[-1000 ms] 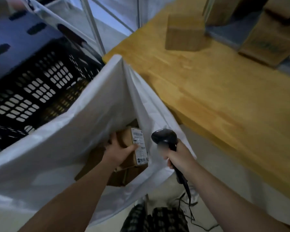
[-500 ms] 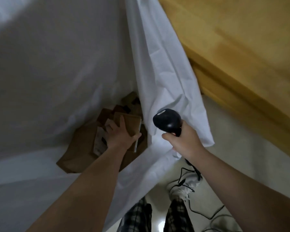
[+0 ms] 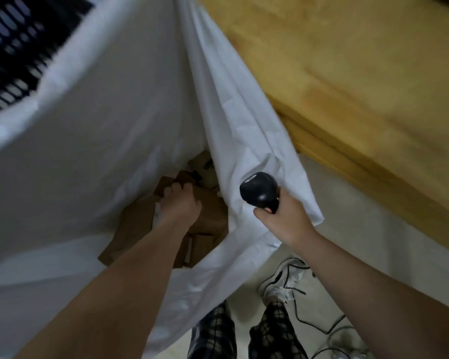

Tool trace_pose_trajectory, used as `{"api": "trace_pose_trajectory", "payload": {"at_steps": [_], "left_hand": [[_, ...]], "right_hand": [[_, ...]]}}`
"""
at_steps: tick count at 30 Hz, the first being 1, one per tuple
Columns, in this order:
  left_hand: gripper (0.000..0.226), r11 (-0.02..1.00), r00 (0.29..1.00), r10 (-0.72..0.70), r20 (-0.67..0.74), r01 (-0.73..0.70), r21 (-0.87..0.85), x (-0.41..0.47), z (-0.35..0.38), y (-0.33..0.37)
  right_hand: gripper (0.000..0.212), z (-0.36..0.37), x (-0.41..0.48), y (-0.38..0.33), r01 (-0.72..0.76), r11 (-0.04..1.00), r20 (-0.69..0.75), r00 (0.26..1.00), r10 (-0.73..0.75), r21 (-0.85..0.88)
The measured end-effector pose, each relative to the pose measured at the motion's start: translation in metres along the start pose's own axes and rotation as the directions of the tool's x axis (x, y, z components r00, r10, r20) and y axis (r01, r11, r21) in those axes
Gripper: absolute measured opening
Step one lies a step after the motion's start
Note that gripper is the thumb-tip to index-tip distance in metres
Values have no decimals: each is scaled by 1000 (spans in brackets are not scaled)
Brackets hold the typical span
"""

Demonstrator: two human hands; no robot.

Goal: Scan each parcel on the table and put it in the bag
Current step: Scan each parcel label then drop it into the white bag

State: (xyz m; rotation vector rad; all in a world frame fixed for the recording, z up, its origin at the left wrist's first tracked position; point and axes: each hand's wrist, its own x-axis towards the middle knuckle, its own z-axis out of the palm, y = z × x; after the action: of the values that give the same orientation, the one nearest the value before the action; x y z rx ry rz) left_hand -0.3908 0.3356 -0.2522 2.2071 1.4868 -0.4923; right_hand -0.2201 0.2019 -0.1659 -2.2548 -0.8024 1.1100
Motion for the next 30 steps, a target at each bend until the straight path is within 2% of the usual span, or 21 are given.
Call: {"api": "trace_pose_trajectory", "payload": {"at_steps": [5, 9, 12, 15, 17, 18, 21, 24, 30], "left_hand": [[43, 968, 954, 169, -249, -209, -142, -53, -77, 44], [41, 915, 856, 358, -374, -401, -42, -89, -139, 89], [43, 879, 814, 456, -360, -476, 39, -95, -171, 125], [44, 860, 798, 498, -339, -504, 77, -91, -198, 164], [46, 850, 786, 519, -335, -515, 108, -86, -212, 192], [46, 845, 781, 529, -333, -521, 120, -83, -219, 206], [47, 847, 785, 526, -327, -521, 110, -76, -235, 250], [48, 850, 799, 519, -302, -521, 83, -70, -245, 292], [48, 858, 813, 511, -280, -504, 105, -47, -265, 341]], "right_hand": [[27, -47, -27, -30, 36, 997, -46, 998, -33, 65], [24, -94, -46, -42, 24, 987, -134, 991, -3, 159], [26, -129, -55, -45, 38, 989, -162, 987, -15, 141], [15, -175, -55, -46, 69, 980, -225, 974, -26, 186], [26, -212, -53, -47, 68, 976, -280, 960, -8, 207], [24, -231, -51, -47, 71, 972, -310, 951, 2, 222], [9, -285, -42, -46, 75, 956, -395, 917, 46, 284], [26, -320, -32, -37, 42, 922, -412, 902, 131, 386], [23, -357, -2, -46, 32, 890, -393, 904, 169, 455]]}}
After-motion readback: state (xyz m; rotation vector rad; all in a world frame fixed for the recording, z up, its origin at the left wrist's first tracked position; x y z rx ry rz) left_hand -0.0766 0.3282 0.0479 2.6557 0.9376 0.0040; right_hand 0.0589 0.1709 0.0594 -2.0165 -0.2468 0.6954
